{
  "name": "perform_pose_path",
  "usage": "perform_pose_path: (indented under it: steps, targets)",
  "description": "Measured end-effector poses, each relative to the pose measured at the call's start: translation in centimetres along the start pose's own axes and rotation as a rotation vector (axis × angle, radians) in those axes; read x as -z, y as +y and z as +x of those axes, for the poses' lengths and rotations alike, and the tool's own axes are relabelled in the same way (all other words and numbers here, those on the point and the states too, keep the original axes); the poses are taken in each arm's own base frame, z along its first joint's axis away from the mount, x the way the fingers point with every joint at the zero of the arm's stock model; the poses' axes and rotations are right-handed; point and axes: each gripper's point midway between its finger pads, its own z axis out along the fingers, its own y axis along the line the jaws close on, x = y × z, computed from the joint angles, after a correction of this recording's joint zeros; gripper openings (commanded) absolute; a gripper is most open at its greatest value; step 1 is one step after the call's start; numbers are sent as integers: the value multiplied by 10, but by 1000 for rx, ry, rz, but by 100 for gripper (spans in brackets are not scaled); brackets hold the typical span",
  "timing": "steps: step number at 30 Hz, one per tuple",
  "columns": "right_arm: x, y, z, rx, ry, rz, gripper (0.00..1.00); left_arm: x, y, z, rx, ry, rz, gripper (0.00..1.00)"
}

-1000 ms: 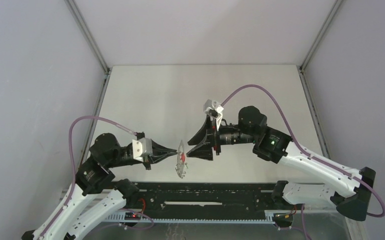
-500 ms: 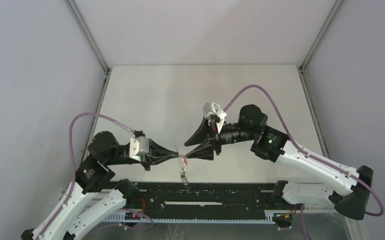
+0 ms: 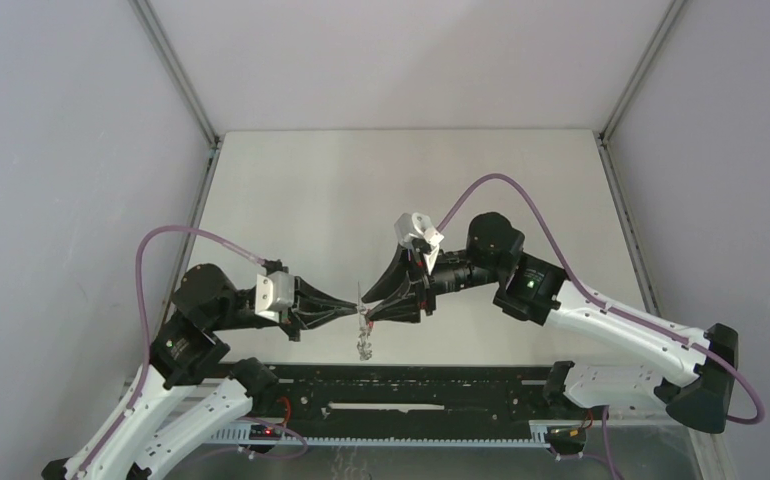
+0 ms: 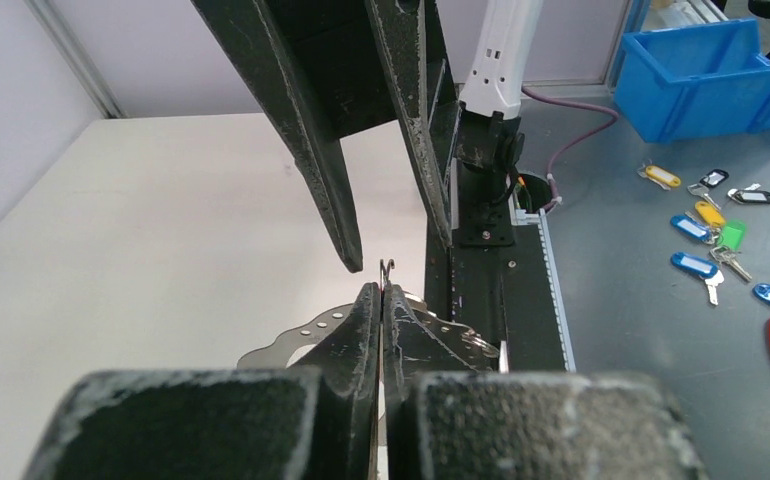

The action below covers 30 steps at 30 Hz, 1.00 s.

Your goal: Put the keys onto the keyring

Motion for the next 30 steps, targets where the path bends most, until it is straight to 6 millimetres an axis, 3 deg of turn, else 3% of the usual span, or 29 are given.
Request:
perform_pose_path:
  steps: [9,11,14,21,30]
  targets:
    - [-4,-5,4,-4,8,15,33,0,0,0,3,0,0,0]
    - [-4,-7,5,-5,9,24,25,0,0,0,3,0,0,0]
    - [-5,-8,4,-1,6,27,0,0,0,0,3,0,-1,0]
    - [-4,-10,6,-19,17,46,0,0,2,3,6,15,-9,2]
    - [-1,-15,8,-117,212,179,0,-2,8,18,8,126,5,29]
